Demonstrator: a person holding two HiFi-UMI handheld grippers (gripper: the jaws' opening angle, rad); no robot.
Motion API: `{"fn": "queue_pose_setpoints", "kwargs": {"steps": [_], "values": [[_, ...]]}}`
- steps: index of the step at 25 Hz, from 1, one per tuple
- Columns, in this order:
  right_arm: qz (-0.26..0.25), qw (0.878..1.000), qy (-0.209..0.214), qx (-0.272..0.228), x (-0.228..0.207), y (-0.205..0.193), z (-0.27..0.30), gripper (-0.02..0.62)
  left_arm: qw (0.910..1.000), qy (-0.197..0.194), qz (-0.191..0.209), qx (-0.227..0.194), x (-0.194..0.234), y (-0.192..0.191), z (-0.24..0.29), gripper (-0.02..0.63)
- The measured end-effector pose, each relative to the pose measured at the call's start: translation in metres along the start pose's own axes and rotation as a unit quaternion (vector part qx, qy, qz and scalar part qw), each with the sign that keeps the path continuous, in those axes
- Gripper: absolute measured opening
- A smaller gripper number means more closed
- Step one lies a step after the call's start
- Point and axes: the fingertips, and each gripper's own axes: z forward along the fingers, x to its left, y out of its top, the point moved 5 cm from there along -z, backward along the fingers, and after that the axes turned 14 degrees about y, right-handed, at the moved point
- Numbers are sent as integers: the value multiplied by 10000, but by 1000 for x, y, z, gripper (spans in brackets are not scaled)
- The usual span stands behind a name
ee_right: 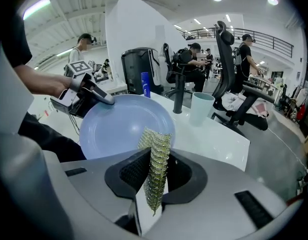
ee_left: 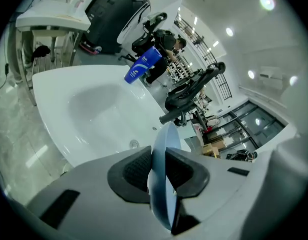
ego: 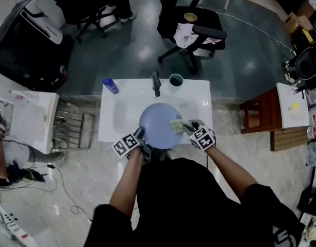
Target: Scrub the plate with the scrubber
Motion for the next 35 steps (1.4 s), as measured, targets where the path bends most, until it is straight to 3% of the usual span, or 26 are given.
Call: {"fn": "queue_pose_setpoints", "kwargs": {"steps": [6,23,35], "values": [[-70,9998,174,-28,8,2,-5,66,9999,13,-108,-70,-2,-3,2,61],[944,9915,746,-492,42,-3,1,64,9994,153,-217,-206,0,-4,-3,61],[1671,9765,1050,-869,62,-2,10,64,9989,104,-342,-288,1,-8,-10,61]]}}
